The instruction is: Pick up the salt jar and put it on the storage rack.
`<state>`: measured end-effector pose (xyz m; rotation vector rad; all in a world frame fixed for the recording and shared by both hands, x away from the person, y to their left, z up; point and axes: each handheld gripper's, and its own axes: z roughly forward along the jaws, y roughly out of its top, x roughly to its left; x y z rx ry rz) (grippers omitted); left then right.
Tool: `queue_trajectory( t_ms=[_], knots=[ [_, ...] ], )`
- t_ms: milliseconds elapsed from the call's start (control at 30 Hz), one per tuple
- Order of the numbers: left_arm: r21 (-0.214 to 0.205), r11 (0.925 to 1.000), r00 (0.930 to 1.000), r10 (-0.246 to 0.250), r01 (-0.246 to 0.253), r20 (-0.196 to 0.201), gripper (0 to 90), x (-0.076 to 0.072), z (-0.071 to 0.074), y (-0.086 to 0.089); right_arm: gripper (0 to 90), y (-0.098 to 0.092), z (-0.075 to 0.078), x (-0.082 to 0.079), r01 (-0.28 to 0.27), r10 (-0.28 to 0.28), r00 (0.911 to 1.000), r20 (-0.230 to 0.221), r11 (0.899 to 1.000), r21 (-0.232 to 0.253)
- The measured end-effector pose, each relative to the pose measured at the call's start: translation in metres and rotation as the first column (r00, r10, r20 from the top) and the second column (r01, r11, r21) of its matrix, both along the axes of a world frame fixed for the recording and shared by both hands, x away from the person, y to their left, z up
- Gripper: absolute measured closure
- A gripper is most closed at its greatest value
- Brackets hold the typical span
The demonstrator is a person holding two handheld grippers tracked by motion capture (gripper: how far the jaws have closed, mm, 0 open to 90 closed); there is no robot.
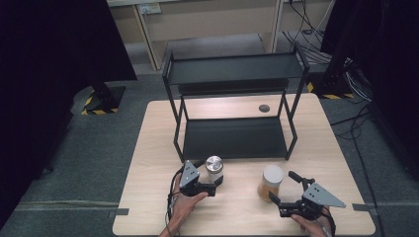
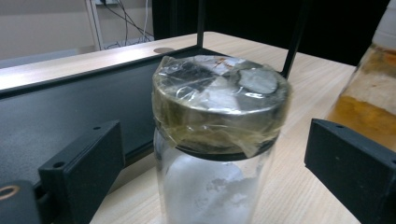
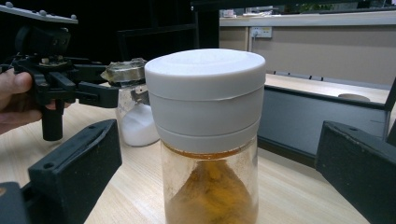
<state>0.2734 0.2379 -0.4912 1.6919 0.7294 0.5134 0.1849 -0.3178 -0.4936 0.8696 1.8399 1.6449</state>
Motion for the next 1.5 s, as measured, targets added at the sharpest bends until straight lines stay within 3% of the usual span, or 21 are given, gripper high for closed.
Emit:
queue_trajectory(
  t_ms=[400,767,1100,1500],
  knots=[
    [0.028,0.9996,0.9997,0.011,-0.010,-0.021,10.6,0.009,0.002,-0.012,0.8,0.000,0.000,0.000,-0.002,0.002,1.0000,-0.002,1.000,0.000],
    [0.027,0.9996,0.9997,-0.005,0.006,-0.024,30.1,0.012,0.000,-0.011,0.8,0.000,0.000,0.000,-0.001,0.001,1.0000,-0.005,1.000,0.002],
    [0.043,0.9990,1.0000,0.008,-0.008,-0.003,31.1,0.006,0.001,-0.015,0.8,0.000,0.000,0.000,-0.003,0.003,1.0000,-0.004,1.000,0.003],
    [0.023,0.9997,0.9999,0.004,-0.003,-0.012,31.1,0.005,0.009,-0.009,0.8,0.000,0.000,0.000,-0.002,0.002,1.0000,-0.004,1.000,0.004]
  ],
)
